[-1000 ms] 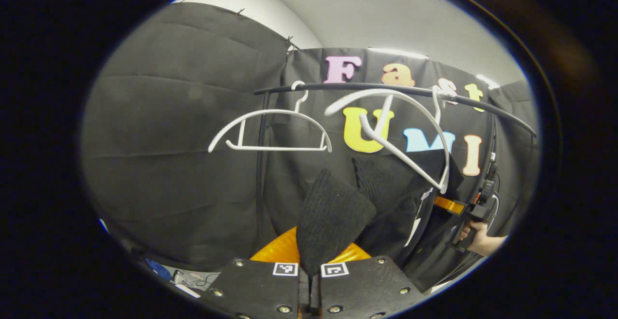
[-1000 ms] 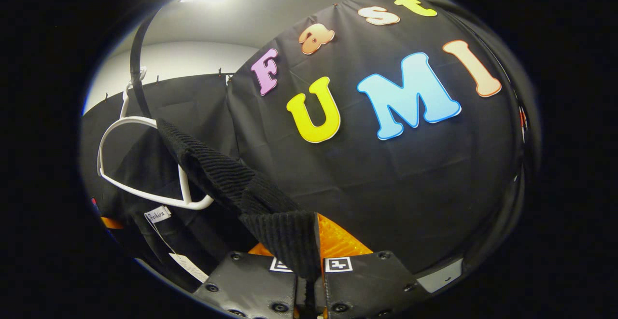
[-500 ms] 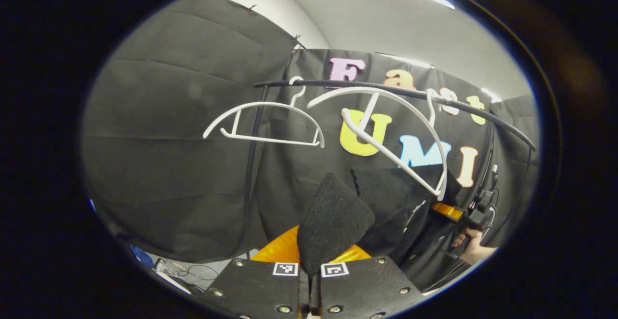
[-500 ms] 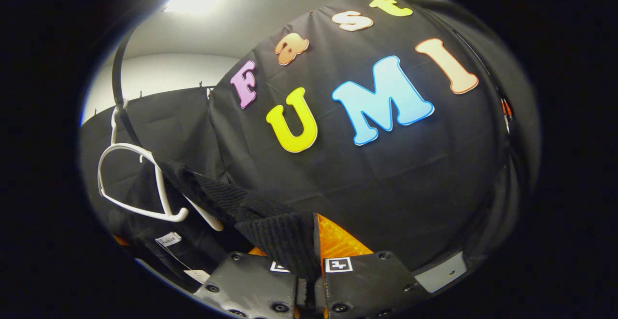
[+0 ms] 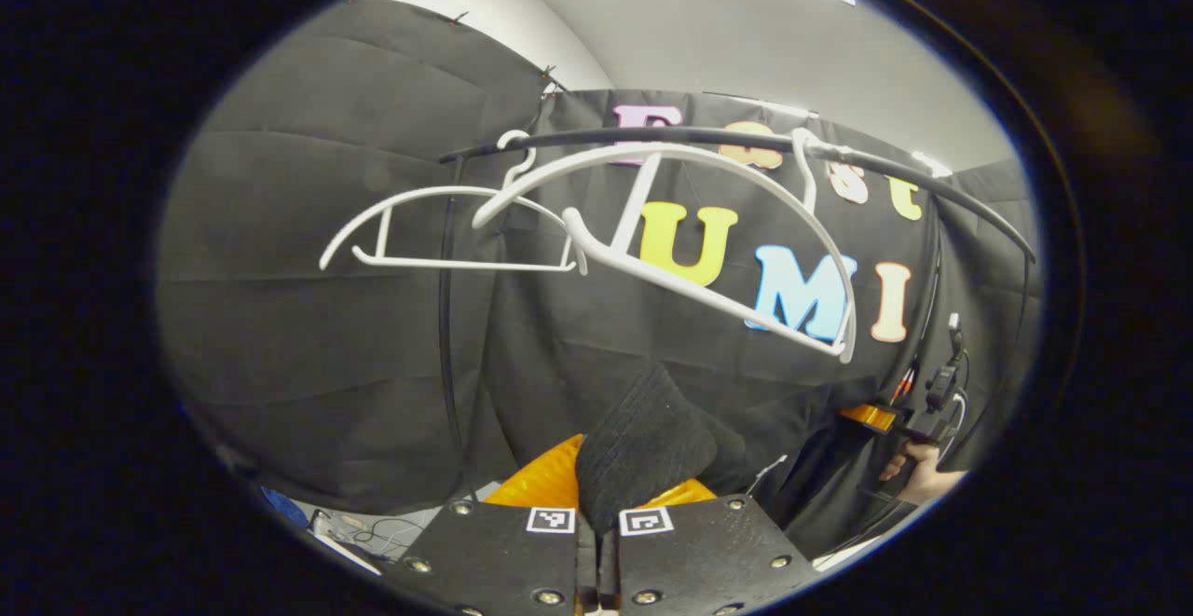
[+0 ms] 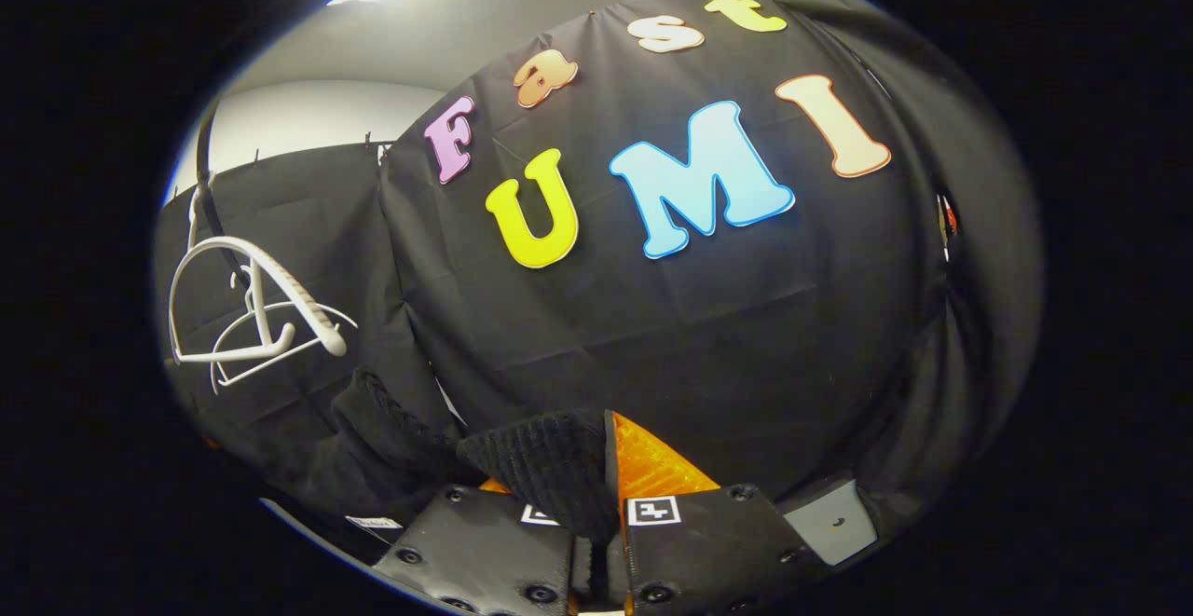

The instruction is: Grasp the clothes on the hanger with both hands and then place them into the laundry hamper below.

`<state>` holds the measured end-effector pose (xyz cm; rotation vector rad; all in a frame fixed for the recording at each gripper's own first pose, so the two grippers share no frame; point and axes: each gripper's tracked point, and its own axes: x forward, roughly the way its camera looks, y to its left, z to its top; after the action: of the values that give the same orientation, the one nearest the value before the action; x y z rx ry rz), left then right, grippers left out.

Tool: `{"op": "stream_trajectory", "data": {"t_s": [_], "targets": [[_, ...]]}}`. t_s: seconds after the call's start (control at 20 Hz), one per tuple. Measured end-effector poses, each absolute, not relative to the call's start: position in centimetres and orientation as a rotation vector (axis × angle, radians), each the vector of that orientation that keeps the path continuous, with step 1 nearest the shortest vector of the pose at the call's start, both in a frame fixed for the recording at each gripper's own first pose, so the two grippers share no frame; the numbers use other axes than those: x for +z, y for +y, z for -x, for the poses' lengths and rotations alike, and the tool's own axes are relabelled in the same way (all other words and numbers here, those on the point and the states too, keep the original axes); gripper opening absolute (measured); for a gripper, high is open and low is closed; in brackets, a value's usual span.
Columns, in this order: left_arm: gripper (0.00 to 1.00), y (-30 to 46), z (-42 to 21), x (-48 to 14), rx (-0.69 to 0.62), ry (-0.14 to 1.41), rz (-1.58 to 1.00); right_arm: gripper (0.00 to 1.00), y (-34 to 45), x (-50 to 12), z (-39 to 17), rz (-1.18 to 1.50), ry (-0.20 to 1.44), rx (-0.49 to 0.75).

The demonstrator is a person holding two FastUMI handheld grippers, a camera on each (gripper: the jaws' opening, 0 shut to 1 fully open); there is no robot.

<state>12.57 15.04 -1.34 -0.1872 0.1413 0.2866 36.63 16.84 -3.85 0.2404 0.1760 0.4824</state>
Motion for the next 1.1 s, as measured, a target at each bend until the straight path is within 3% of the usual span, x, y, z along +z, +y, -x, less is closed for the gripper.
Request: {"op": "stream_trajectory", "data": {"t_s": [0.45, 1.1], "targets": [[0.03, 15.4, -8.1, -6.9, 0.232, 0.268, 0.13, 0.1, 16.1, -10.0, -28.0, -0.11, 0.345, 0.468], [0.03, 16.6, -6.8, -14.6, -0.013, 0.385, 0.128, 0.1, 15.3, -14.0, -16.5, -0.023, 0.465, 0.26]]}}
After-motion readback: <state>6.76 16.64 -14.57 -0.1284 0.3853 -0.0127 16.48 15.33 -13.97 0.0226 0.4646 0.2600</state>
